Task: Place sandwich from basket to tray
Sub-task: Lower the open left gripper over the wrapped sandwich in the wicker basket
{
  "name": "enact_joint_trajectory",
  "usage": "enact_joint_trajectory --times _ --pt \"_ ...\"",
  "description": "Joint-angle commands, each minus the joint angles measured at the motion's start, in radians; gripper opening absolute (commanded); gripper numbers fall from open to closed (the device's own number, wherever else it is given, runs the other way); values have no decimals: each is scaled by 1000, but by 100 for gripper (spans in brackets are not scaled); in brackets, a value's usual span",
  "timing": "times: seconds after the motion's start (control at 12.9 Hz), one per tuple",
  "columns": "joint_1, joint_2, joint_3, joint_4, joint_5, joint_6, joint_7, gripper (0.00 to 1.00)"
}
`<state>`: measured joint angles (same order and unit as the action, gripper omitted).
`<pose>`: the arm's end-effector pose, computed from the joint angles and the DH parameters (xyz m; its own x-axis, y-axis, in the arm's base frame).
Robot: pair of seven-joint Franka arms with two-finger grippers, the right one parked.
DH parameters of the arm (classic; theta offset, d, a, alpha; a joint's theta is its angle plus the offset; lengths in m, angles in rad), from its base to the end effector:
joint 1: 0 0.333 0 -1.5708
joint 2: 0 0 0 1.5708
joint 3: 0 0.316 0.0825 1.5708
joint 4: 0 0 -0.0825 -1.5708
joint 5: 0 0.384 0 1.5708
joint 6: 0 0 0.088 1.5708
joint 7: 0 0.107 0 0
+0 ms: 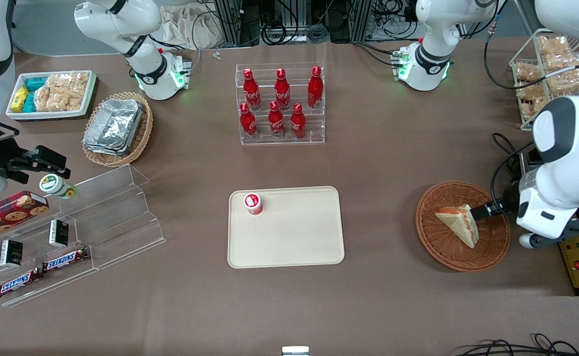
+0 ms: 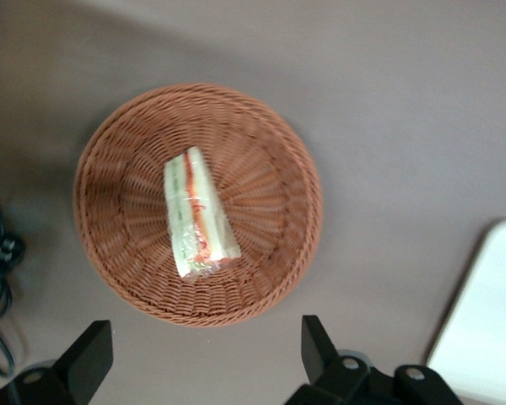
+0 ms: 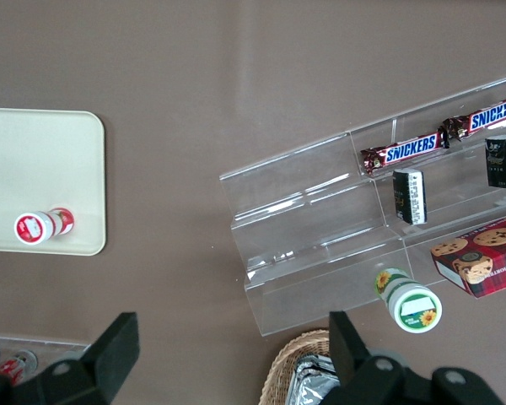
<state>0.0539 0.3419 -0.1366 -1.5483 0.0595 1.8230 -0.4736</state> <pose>0.6534 -0.0388 0.4499 0.9268 0.3719 -0.0519 0.3702 -0.9281 -0.0388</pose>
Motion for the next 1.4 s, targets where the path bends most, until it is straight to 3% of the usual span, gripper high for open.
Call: enact_joint_trajectory --times 0.0,0.78,1.32 --pt "-6 11 -8 -33 51 24 -152 99" --pt "52 0 -5 -349 52 393 -177 99" --pt "55 6 -3 -478 52 564 -177 99"
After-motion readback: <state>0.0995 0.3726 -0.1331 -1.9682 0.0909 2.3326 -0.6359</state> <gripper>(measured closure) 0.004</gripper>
